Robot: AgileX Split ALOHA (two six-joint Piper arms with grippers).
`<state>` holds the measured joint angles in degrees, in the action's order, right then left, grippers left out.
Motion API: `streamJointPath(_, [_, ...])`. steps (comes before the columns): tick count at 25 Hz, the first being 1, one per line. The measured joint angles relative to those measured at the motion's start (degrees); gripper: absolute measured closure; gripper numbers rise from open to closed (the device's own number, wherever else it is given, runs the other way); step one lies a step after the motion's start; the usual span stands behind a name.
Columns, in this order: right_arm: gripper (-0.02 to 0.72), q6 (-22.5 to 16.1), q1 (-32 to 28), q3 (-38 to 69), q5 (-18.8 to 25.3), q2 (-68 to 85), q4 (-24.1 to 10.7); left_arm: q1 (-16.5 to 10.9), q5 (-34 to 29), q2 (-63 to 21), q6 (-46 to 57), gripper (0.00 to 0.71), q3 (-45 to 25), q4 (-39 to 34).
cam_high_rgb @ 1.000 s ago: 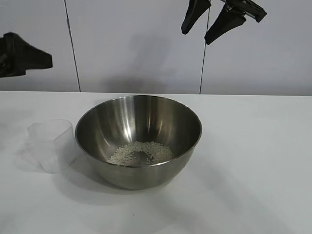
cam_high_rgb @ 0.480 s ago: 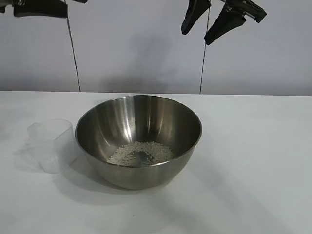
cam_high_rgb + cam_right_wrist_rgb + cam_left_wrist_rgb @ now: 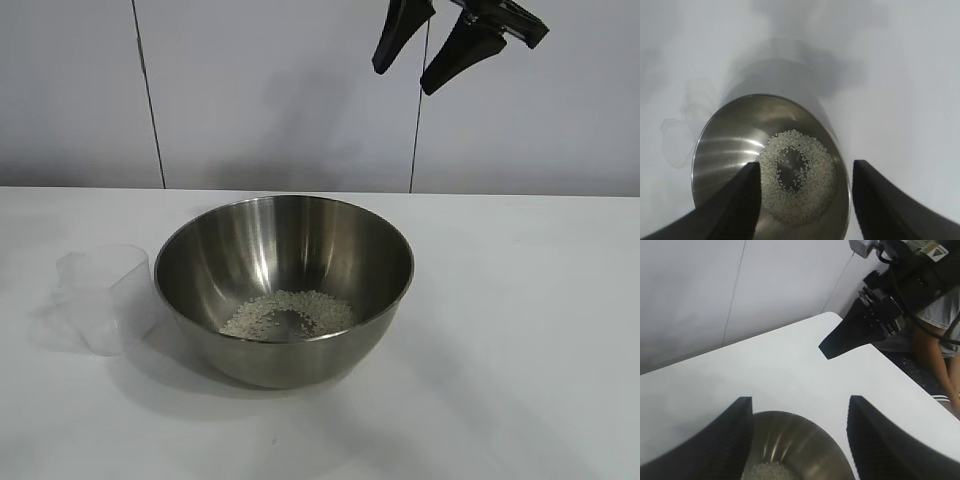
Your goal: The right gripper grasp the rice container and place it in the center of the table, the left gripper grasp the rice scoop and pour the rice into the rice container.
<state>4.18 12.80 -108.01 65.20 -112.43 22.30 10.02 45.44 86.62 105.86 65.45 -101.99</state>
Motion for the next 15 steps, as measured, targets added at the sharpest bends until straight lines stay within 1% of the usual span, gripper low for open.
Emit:
streamJointPath(5, [0.324,0.0,0.0,0.0,-1.1,0.0,0.0,0.0,-0.6,0.0,-0.1,0.3,0.0,0.0])
streamJointPath(15, [0.324,0.0,0.0,0.0,-7.8,0.0,0.0,0.0,-5.0,0.4,0.5,0.3,0.0,0.0])
